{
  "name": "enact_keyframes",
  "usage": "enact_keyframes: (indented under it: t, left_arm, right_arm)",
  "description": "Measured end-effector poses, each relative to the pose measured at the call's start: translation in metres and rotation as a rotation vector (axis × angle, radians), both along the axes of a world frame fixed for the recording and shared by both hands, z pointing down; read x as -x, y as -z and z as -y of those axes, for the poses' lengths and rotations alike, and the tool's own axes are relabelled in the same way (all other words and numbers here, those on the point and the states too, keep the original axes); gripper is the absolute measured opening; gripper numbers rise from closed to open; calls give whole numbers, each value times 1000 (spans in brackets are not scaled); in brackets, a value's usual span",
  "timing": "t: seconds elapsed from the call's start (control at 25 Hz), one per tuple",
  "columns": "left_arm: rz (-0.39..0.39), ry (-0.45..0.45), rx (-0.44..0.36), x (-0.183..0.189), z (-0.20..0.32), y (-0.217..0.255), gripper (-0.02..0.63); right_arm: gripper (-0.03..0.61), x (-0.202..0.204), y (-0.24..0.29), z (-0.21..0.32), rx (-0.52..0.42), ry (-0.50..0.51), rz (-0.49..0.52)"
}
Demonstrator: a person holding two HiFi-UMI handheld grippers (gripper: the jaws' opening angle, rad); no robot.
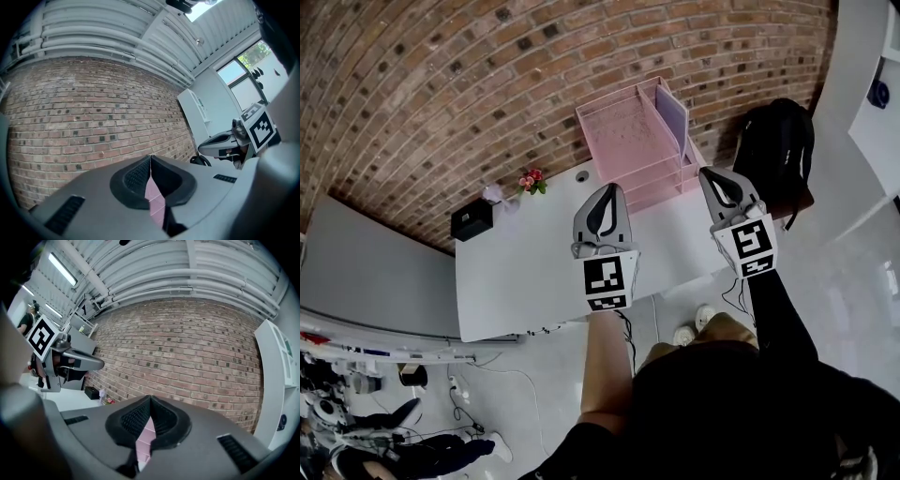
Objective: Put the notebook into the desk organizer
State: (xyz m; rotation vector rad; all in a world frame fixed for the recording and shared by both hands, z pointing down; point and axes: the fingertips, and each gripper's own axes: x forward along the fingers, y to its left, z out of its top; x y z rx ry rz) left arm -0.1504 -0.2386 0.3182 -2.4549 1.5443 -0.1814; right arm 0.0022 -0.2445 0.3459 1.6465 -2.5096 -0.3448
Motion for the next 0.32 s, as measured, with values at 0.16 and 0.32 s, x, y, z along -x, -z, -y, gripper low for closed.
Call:
enact_keyframes:
  t: [0.16,0.32]
  left_arm:
    - [-4,10,2,1,1,-1,17]
    - [10,-1,0,-3,1,0,17]
  right_arm:
    - [20,0,0,1,2,5,4]
    - [20,-2,1,3,5,4,7]
